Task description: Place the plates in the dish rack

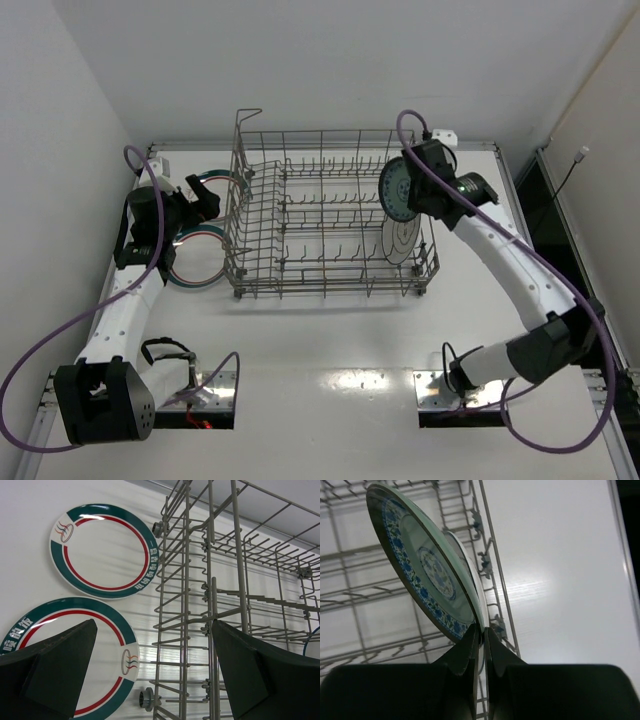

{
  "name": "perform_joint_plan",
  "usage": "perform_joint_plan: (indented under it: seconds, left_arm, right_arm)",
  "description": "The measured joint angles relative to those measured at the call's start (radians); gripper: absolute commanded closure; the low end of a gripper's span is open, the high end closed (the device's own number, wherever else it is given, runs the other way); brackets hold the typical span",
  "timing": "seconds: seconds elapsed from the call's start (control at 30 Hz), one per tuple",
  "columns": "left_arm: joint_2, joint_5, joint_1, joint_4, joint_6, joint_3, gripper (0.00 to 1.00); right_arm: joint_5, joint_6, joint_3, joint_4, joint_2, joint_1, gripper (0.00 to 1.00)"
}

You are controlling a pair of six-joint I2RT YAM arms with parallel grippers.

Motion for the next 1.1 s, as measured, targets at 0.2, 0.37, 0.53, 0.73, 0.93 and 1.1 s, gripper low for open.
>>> perform_joint_plan:
  seconds: [0.2,0.37,0.53,0.73,0.93,1.1]
  left_arm:
    - [0.0,0.0,0.0,-0.001,0.0,0.0,0.01]
    - [0.0,0.0,0.0,-0.002,0.0,0.0,0.01]
    - [0.0,-0.001,0.0,-0.002,0.0,0.0,0.01]
    - [0.0,-0.001,0.0,-0.002,0.0,0.0,0.01]
    - [0.0,-0.001,0.0,-0.002,0.0,0.0,0.01]
    - [0.0,-0.001,0.0,-0.002,0.0,0.0,0.01]
  right_arm:
    - [0.105,-0.003,0.051,-0.081,0.134,0.064,1.0]
    - [0.138,0.0,0.107,-0.125,0.217,0.109,1.0]
    - [0.159,0.014,0.146,-0.164,0.283,0.135,1.0]
    - [0.182,0.036,0.151,-0.201,0.309,0.158,1.0]
    - [0.239,0.033,0.254,-0.273,0.315,0.157,1.0]
    - [0.285,0.026,0.34,-0.308,0.322,0.153,1.0]
